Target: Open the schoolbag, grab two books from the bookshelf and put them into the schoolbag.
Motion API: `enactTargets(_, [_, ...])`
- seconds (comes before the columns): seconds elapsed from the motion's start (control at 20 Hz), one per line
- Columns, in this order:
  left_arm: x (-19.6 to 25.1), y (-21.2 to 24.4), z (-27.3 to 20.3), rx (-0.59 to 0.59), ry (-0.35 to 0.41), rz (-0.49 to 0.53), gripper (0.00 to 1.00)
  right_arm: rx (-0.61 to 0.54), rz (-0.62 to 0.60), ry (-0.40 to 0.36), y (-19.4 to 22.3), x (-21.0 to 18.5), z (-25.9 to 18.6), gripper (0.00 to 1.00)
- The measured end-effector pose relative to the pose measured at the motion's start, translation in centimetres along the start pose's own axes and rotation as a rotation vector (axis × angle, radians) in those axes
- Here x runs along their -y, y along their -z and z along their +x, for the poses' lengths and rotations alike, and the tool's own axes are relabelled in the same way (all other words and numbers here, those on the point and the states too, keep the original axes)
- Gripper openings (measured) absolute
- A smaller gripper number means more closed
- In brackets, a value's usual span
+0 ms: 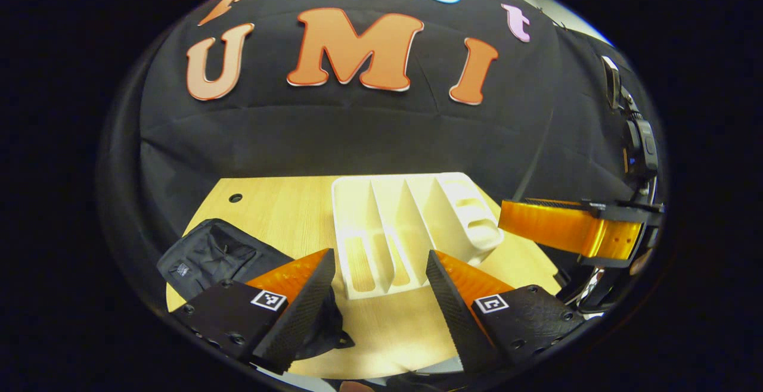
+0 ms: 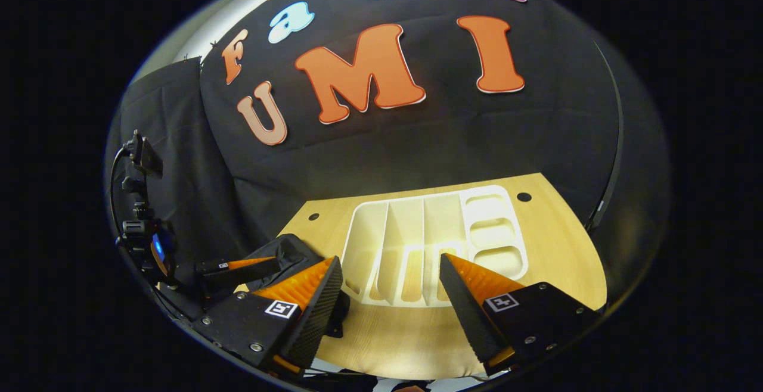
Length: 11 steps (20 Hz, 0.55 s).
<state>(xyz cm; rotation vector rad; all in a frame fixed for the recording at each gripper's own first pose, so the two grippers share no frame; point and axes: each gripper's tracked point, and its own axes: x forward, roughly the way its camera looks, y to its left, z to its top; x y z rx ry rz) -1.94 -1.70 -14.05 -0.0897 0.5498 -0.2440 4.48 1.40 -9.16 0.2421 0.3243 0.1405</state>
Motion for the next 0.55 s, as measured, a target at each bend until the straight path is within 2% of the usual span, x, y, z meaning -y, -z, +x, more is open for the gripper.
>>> enactTargets(0.2, [-1.1,-1.1,-0.5,0.136,-0.09,0.013,0.99,0.113,-0.008,0.035,-1.9,1.4,-1.5,0.98])
enactTargets(0.45, [-1.3,-3.6,-1.4,0.243,-0.124,0.09,0.98,0.221,-0.045,0.094,-3.5,2.4,-1.9,0.98])
enactTargets(0.55, [-1.6,-5.5,-2.1,0.322,-0.14,0.117,0.98,0.248,-0.084,0.116,-3.3,2.7,-1.9,0.98])
